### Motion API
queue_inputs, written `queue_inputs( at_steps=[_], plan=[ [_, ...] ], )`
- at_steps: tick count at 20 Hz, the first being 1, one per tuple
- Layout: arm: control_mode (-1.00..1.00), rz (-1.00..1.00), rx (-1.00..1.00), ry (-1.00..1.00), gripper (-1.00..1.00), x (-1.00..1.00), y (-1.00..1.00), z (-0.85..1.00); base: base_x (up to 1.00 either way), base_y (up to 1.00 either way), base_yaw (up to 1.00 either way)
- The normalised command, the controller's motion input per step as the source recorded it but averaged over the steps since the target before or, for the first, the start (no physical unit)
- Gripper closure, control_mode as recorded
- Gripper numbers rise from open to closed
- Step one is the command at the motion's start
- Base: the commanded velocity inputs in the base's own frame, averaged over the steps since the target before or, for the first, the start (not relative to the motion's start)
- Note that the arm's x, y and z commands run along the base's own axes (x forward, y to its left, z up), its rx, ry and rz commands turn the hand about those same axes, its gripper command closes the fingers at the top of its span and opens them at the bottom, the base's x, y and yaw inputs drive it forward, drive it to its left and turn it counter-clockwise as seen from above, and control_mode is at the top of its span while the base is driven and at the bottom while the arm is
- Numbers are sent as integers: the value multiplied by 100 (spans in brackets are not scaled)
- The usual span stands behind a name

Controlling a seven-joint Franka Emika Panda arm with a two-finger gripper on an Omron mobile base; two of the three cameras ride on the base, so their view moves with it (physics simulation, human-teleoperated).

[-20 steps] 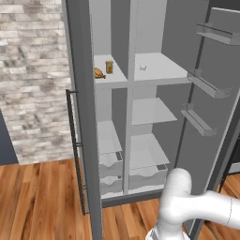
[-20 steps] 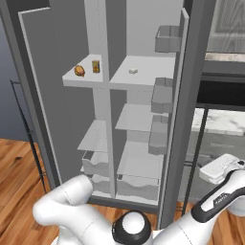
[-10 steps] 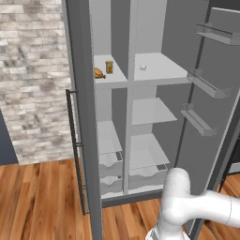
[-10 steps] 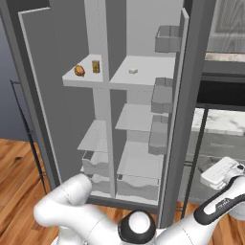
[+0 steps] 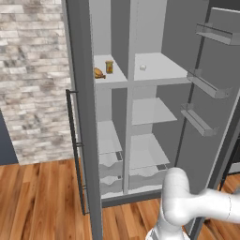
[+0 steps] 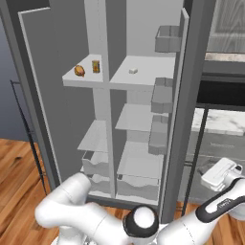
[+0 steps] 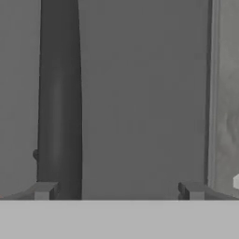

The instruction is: There's a chicken drumstick in the fridge that needs to be moved to the freezer for freezing. Pick up the chicken drumstick from the fridge, place it on any shelf in the freezer, and close the fridge and freezer doors when done.

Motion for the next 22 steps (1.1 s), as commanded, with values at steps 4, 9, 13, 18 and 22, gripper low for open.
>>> queue_inputs(
  at_steps=[4,9,13,18,22],
  plan=[
    [-100,13,-2,2,-100,3,20,-18,0,0,0],
    [-100,18,0,3,-100,13,11,-11,0,0,0],
    [-100,21,0,2,-100,14,28,-19,0,0,0],
    [-100,16,0,0,-100,2,60,-13,0,0,0],
    [-100,1,0,-7,-100,-1,83,-14,0,0,0]
  ],
)
